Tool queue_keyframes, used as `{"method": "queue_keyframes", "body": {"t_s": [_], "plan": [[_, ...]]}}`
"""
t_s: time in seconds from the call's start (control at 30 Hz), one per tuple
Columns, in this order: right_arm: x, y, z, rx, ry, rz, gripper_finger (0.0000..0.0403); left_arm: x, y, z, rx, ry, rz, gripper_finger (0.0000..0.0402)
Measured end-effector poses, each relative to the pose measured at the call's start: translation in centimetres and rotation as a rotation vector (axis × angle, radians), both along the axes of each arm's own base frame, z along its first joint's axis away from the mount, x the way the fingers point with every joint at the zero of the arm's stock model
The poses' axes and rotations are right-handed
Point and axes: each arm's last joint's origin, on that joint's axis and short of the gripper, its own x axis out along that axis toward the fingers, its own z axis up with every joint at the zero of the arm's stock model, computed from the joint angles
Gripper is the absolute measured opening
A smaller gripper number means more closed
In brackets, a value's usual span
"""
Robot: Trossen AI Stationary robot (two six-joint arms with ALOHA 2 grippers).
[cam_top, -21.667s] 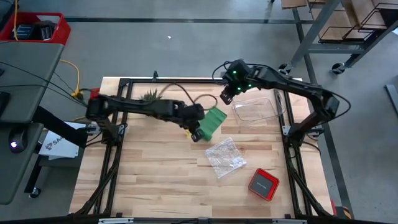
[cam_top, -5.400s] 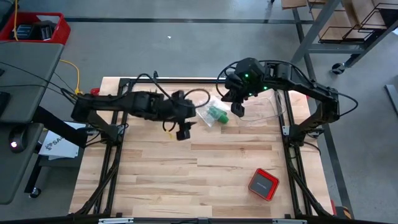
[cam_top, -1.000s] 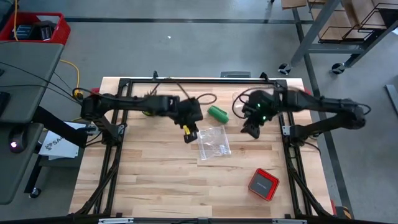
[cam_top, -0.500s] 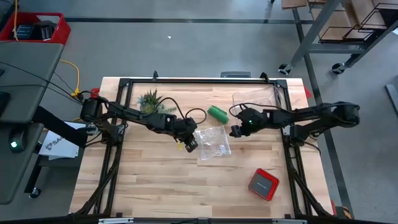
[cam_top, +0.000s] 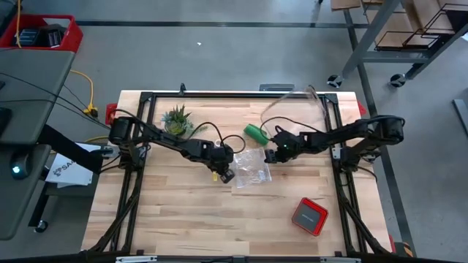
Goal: Roll bandage
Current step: Open the transparent zip bag
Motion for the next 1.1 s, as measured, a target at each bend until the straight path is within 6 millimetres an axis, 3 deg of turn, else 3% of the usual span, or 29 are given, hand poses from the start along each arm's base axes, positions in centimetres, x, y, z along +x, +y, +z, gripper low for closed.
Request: {"method": "queue_keyframes", "body": {"t_s": [0.53,1.1], "plan": [[0.7,0.3,0.1,0.053,-0.062,0.005,0.0181,0.5,-0.2,0.2,-0.023,-0.062,0.030,0.0000],[1.6,2.8,0.9,0.145,-0.152,0.043,0.0181,0.6,-0.5,0.2,-0.057,-0.065,0.007,0.0000]]}}
